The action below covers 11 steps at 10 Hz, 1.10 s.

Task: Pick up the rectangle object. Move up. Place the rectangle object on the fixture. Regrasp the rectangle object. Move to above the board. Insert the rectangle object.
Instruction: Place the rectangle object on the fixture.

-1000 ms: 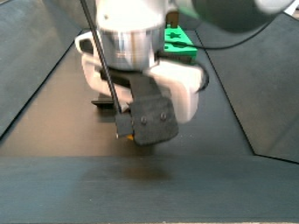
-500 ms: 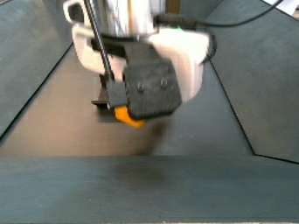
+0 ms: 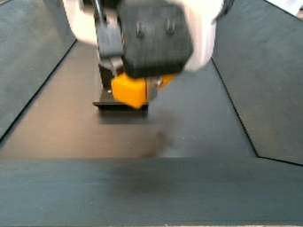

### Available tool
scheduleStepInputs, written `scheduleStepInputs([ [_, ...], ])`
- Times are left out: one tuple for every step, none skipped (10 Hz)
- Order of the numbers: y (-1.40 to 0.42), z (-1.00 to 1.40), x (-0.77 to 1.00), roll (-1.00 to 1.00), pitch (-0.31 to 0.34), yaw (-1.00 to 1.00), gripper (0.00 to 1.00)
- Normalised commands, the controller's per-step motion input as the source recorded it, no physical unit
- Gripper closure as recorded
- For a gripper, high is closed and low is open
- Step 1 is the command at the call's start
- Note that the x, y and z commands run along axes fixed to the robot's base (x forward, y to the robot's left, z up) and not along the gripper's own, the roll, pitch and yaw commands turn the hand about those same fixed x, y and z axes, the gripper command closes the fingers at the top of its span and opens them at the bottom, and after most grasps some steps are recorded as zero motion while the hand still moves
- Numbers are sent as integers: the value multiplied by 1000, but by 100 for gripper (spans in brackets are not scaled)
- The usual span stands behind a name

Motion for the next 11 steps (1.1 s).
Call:
scheduleStepInputs([
  [-9, 777, -26, 73, 61, 17, 100],
  [-8, 566, -17, 66, 65, 23, 100],
  [-5, 456, -13, 62, 68, 24, 100],
  [-2, 238, -4, 59, 81, 26, 100],
  [-1000, -164, 186, -171, 48, 1000, 100],
  [-1000, -189, 193, -169, 44, 1000, 100],
  [-1000, -175, 192, -175, 40, 1000, 100],
  [-1000, -164, 185, -186, 38, 1000, 100],
  [-1000, -167, 185, -194, 42, 1000, 100],
  [-1000, -165, 192, -185, 44, 940, 100],
  [-1000, -164, 200, -136, 38, 692, 100],
])
